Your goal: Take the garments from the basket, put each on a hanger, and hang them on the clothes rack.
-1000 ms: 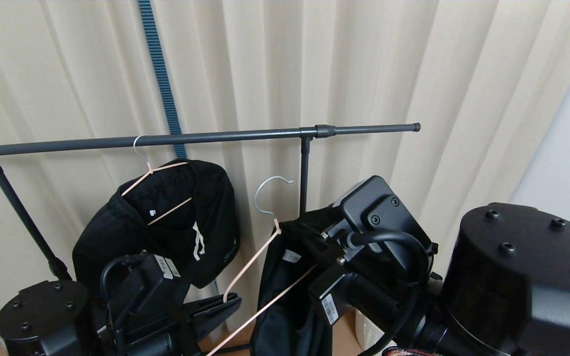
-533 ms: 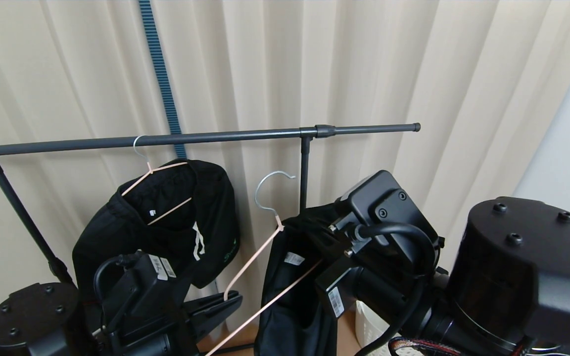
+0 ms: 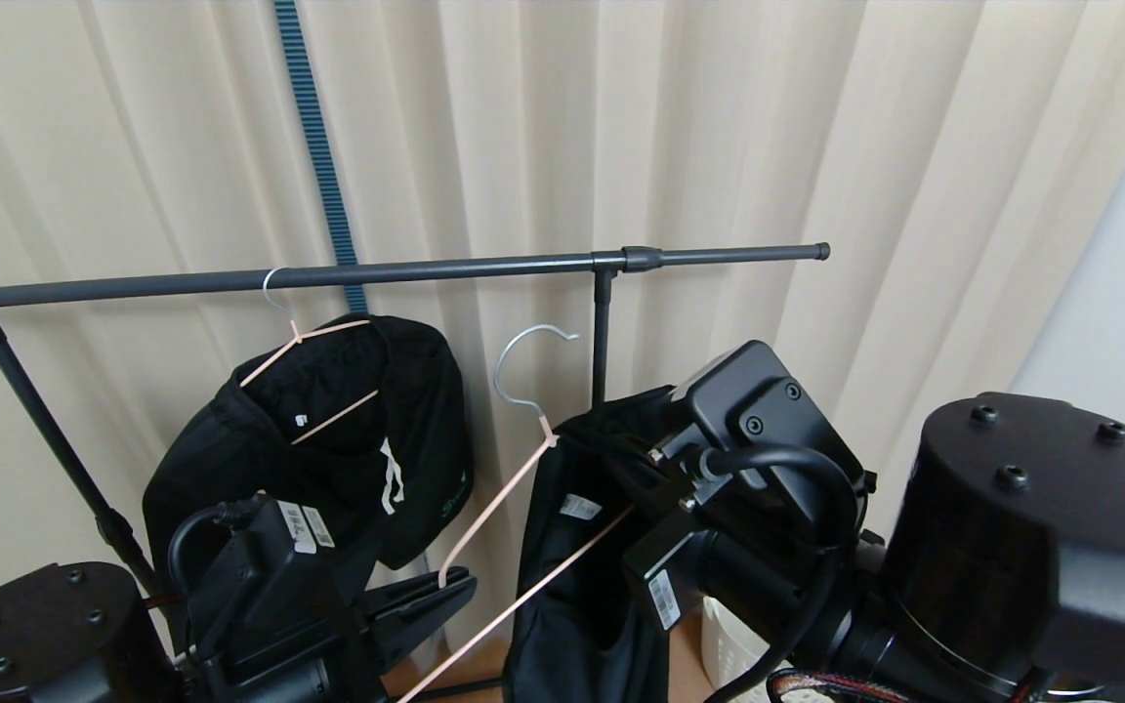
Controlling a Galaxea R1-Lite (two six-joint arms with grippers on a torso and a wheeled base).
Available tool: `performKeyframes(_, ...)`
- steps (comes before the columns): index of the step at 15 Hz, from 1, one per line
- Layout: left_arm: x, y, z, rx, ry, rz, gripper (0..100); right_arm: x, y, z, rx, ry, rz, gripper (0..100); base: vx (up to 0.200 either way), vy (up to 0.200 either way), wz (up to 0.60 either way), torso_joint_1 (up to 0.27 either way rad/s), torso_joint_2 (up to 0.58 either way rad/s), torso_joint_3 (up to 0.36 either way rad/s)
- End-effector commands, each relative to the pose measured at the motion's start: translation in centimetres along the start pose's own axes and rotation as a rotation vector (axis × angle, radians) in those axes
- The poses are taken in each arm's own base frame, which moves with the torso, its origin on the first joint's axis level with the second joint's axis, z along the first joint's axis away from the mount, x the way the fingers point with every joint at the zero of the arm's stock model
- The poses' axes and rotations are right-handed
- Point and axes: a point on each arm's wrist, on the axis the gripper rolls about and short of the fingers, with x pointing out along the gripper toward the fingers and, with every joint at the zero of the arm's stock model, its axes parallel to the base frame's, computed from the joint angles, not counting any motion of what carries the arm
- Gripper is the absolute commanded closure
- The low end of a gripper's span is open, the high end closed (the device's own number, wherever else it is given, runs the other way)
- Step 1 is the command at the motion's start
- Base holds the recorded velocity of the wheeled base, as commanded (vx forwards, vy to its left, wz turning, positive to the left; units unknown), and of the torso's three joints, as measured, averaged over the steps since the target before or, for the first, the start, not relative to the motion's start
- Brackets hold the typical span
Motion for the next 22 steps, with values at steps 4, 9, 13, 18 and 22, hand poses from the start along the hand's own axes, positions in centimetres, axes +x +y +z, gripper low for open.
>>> performKeyframes(4, 0.0, 0.0, 0.0, 0.001, -0.003, 0.0, 100, 0.0, 0.1, -0.1, -0.013, 0.002, 0.002, 0, 0.0, 0.0, 0.0, 0.0, 0.0, 0.0)
performKeyframes(9, 0.0, 0.0, 0.0, 0.001, -0.003, 0.0, 100, -0.1, 0.0, -0.2, -0.021, 0.006, 0.003, 0, 0.0, 0.0, 0.0, 0.0, 0.0, 0.0)
performKeyframes(13, -0.1, 0.0, -0.1, -0.001, 0.004, -0.001, 100, -0.5, -0.4, 0.1, -0.025, -0.005, -0.001, 0, 0.0, 0.0, 0.0, 0.0, 0.0, 0.0)
performKeyframes(18, -0.2, -0.1, -0.4, -0.002, 0.022, -0.01, 100, -1.5, -4.6, -0.7, -0.136, -0.009, 0.033, 0, 0.0, 0.0, 0.0, 0.0, 0.0, 0.0)
performKeyframes(22, -0.4, -0.2, -0.6, -0.001, 0.028, -0.032, 100, -2.4, -8.5, -1.3, -0.214, -0.022, 0.064, 0, 0.0, 0.0, 0.0, 0.0, 0.0, 0.0)
